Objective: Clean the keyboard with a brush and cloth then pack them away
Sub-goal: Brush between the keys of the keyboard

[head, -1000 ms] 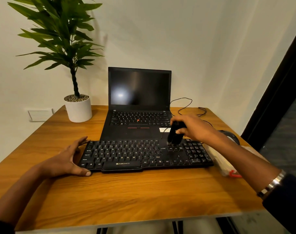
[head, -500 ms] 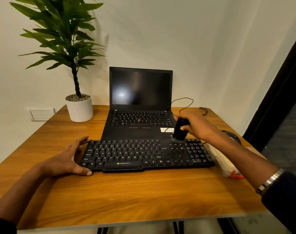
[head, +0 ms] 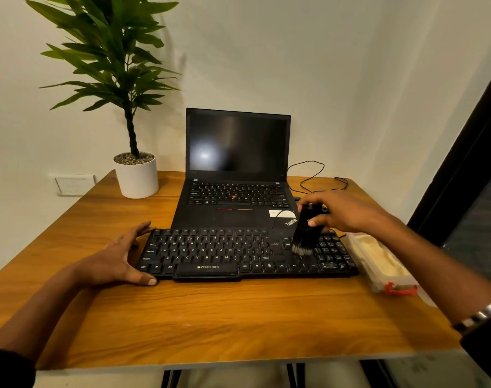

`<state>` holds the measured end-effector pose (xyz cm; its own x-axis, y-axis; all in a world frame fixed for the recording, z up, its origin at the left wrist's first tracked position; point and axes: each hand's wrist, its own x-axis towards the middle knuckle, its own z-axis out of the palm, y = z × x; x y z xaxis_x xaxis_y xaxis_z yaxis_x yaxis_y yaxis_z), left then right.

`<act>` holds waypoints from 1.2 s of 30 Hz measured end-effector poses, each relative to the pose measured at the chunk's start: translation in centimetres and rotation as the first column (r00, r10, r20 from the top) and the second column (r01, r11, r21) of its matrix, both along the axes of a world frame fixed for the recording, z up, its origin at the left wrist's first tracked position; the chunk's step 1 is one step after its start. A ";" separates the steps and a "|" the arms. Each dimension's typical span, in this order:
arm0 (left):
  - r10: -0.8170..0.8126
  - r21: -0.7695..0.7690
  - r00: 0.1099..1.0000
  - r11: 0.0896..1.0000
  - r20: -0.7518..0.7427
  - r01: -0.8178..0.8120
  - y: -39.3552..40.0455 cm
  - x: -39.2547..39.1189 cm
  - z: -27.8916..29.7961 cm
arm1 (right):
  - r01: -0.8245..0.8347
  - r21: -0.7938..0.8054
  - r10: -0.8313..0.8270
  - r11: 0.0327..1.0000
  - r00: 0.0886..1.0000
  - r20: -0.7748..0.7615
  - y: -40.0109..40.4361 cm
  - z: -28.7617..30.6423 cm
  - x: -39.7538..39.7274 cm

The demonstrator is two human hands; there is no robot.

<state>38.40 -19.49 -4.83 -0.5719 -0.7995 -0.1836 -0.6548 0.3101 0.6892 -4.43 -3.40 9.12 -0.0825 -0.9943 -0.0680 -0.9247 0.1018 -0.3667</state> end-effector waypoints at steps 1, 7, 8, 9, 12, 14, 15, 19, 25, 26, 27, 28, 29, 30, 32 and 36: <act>0.001 0.003 1.000 1.000 0.008 -0.001 0.1 0.0 0.1 | 0.019 -0.037 -0.019 0.999 1.000 -0.008 -0.4 -0.5 -0.1; -0.014 0.058 0.993 0.998 0.119 0.008 0.3 -0.7 1.6 | 0.034 -0.279 -0.072 0.960 0.989 -0.128 -1.4 -1.8 -1.0; -0.033 0.074 0.983 0.997 0.178 0.020 0.4 -1.2 2.2 | 0.028 -0.276 -0.059 0.961 0.993 -0.105 -1.2 -1.8 -0.8; -0.054 0.081 0.967 0.996 0.250 0.035 0.6 -1.9 3.0 | 0.021 -0.256 -0.044 0.966 0.995 -0.085 -1.1 -1.8 -0.6; -0.102 -0.003 0.891 0.993 0.443 0.115 2.0 -5.0 5.2 | -0.005 -0.183 -0.018 0.983 0.992 -0.124 -0.4 -1.8 -0.1; -0.117 -0.078 0.876 0.982 0.469 0.173 3.1 -7.7 5.8 | -0.018 -0.080 0.010 0.997 0.995 -0.097 0.4 -0.9 0.2; -0.135 -0.103 0.879 0.974 0.458 0.203 3.6 -9.2 5.8 | -0.036 -0.008 0.036 0.999 0.998 -0.057 0.9 -0.3 0.3; -0.217 -0.175 0.889 0.936 0.403 0.307 5.3 -14.4 5.1 | -0.036 0.042 0.037 0.998 0.999 -0.014 1.4 0.4 0.5; -0.220 -0.138 0.903 0.948 0.369 0.288 5.3 -16.3 5.2 | 0.068 -0.220 -0.084 0.973 0.994 -0.066 -0.9 -1.9 -0.1; -0.219 -0.134 0.903 0.949 0.369 0.285 5.2 -16.4 5.3 | 0.061 -0.249 -0.085 0.967 0.993 -0.086 -1.1 -2.1 -0.2; -0.221 -0.130 0.903 0.949 0.369 0.286 5.2 -16.4 5.4 | 0.051 -0.255 -0.079 0.966 0.992 -0.101 -1.2 -2.4 -0.3; -0.225 -0.127 0.902 0.949 0.369 0.289 5.2 -16.5 5.5 | 0.039 -0.247 -0.068 0.968 0.992 -0.109 -1.2 -2.4 -0.3; -0.229 -0.126 0.901 0.948 0.368 0.292 5.2 -16.5 5.5 | 0.030 -0.226 -0.059 0.974 0.991 -0.122 -1.0 -2.4 -0.2; -0.231 -0.131 0.899 0.946 0.371 0.297 5.2 -16.5 5.5 | 0.020 -0.201 -0.048 0.979 0.990 -0.134 -0.7 -2.2 -0.2; -0.231 -0.147 0.892 0.940 0.388 0.308 5.1 -16.5 5.4 | 0.011 -0.116 -0.025 0.993 0.993 -0.114 -0.1 -1.7 -0.5; -0.231 -0.144 0.885 0.940 0.404 0.311 4.9 -16.5 5.2 | -0.051 0.110 0.045 0.993 0.997 0.056 1.4 0.3 -1.1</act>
